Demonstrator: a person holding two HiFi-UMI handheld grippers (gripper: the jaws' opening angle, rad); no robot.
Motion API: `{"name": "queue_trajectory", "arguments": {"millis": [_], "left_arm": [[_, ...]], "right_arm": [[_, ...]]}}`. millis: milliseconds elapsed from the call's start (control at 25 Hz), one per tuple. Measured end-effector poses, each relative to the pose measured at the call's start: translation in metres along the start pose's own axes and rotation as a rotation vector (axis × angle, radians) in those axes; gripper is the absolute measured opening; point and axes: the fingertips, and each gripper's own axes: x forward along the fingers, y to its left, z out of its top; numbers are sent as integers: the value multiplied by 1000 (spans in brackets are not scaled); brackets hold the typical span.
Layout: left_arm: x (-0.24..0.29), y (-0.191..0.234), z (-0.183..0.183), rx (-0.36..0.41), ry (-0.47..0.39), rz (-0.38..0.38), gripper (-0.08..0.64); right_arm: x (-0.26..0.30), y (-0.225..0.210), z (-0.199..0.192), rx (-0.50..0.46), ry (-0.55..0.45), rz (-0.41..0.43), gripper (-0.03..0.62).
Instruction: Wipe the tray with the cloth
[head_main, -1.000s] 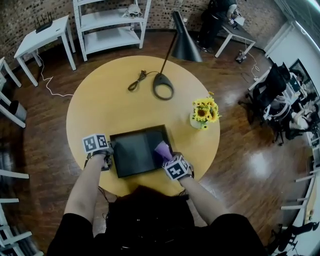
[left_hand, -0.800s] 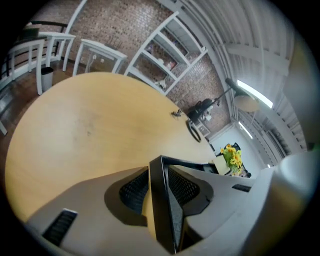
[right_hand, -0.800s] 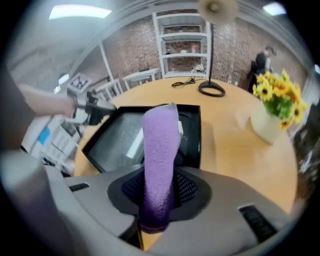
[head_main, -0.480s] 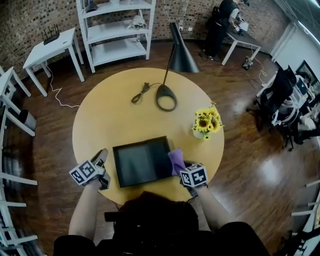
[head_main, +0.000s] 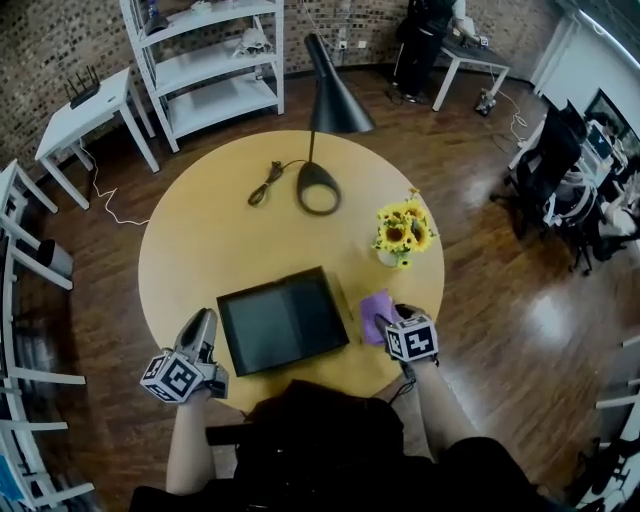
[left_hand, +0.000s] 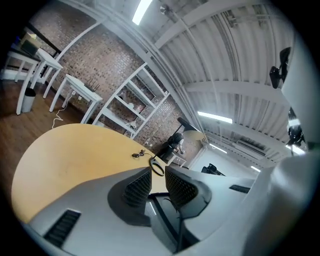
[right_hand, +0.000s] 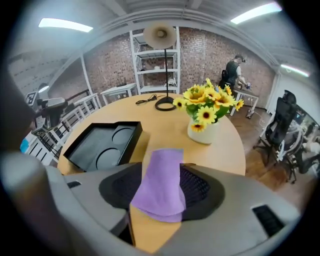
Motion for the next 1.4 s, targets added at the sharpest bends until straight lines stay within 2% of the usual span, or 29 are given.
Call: {"name": "queue_trajectory", "arguments": {"millis": [120, 240, 320, 360, 440, 480, 520, 600, 640, 760, 1040, 1200, 1400], "left_arm": [[-1, -20, 0, 72, 13, -31, 80], [0, -34, 12, 141, -20, -56, 80], [-1, -43, 28, 189, -62, -73, 80], [-3, -48, 37, 213, -84, -82, 80], [-7, -57, 56, 245, -124, -94, 78], [-10, -61, 64, 253, -144, -100, 78], [-13, -65, 70, 260, -163, -106, 72], [-21, -70, 77, 286, -193, -102, 60], [-24, -70, 78, 307, -203, -87, 60], [-32, -60, 75, 354, -216, -25, 60], [-52, -49, 76, 343, -223, 23, 60], [-55, -48, 70, 323, -217, 19, 60], [-54, -43, 69, 308, -215, 18, 60]], "right_arm": [[-11, -1, 17, 21, -97, 8, 244], [-27, 1, 42, 82, -238, 64, 242], [-44, 0, 63, 139, -355, 89, 236], [-56, -4, 75, 175, -424, 86, 208], [-86, -17, 98, 255, -576, 64, 204], [-102, -22, 109, 292, -650, 56, 180], [-117, -25, 117, 325, -718, 53, 126], [-135, -27, 125, 367, -802, 44, 48], [-137, -27, 124, 377, -813, 35, 4], [-131, -24, 118, 371, -797, 13, 2], [-142, -16, 112, 324, -806, -1, 2], [-149, -17, 110, 315, -809, -8, 2], [-149, -11, 112, 250, -802, -38, 2]]}}
